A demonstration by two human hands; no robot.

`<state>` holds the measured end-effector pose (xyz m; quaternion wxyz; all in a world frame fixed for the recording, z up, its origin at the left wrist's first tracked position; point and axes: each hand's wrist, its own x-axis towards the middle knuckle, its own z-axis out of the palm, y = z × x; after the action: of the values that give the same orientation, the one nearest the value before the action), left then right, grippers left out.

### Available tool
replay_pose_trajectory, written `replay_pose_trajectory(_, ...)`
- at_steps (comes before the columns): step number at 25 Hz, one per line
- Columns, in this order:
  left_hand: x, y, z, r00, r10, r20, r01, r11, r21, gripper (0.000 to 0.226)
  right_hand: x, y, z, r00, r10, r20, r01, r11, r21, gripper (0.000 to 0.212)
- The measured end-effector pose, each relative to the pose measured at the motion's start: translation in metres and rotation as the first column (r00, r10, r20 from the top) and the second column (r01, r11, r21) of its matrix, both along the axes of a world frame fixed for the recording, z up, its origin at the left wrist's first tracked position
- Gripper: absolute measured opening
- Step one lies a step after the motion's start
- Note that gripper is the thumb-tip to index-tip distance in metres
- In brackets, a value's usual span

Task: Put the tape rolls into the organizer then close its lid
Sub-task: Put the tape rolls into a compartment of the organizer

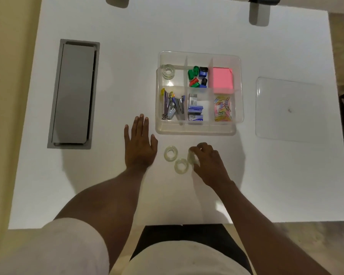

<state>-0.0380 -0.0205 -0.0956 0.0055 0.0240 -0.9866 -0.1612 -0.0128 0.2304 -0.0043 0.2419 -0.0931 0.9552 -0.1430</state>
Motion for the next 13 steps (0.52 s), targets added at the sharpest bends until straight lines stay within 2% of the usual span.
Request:
replay_pose_trajectory(3, 0.000, 0.000, -0.002, 1.000, 0.004, -0.003, -0.004, 1.000, -0.004, 0.065, -0.003, -0.001, 0.001, 0.995, -0.036, -0.089, 0.035, 0.999, -0.019, 0.053)
replay_pose_trajectory(8, -0.001, -0.001, -0.005, 1.000, 0.013, -0.013, -0.013, 1.000, -0.002, 0.065, -0.057, -0.018, 0.018, 0.937, -0.102, -0.334, 0.047, 0.985, -0.168, 0.057)
replay_pose_trajectory(13, 0.000, -0.001, -0.007, 1.000, 0.017, 0.011, -0.016, 1.000, -0.012, 0.067, -0.158, -0.045, 0.038, 0.910, -0.177, -0.375, 0.060, 0.951, -0.303, 0.052)
